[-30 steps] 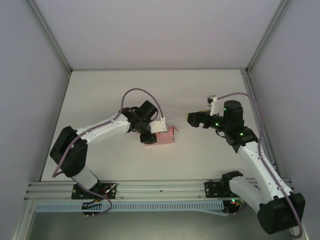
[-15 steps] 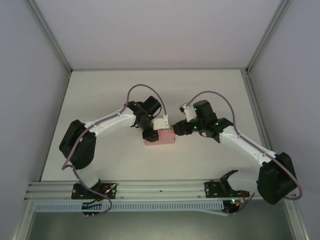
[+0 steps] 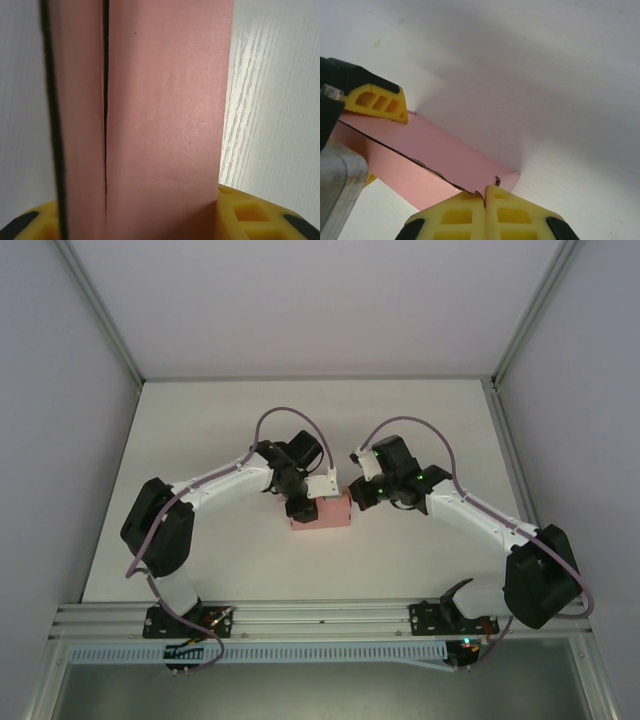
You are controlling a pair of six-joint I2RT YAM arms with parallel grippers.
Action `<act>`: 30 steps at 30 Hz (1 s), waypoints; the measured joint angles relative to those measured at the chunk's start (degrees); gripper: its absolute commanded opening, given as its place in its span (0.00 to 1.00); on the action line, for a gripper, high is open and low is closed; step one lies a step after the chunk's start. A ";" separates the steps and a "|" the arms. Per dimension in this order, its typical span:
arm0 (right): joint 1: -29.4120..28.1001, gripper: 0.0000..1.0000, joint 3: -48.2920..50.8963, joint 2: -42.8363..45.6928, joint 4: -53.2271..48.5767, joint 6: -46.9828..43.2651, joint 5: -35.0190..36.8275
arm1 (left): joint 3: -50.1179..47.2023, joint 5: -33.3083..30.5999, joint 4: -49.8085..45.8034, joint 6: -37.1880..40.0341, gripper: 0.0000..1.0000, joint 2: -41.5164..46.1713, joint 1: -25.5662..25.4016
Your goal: Assemble paper box
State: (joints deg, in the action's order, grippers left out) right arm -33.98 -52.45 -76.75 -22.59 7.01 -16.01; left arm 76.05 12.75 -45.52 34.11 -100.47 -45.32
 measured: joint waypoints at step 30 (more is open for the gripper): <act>-8.61 0.00 17.94 10.36 23.19 23.47 16.74 | 1.49 -0.09 -0.20 -0.44 0.44 -1.22 0.00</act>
State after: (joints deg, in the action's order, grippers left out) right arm -42.59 -34.50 -66.39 0.60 30.48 0.73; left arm 77.54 12.67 -45.71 33.67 -101.69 -45.32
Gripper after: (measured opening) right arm 0.049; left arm 0.429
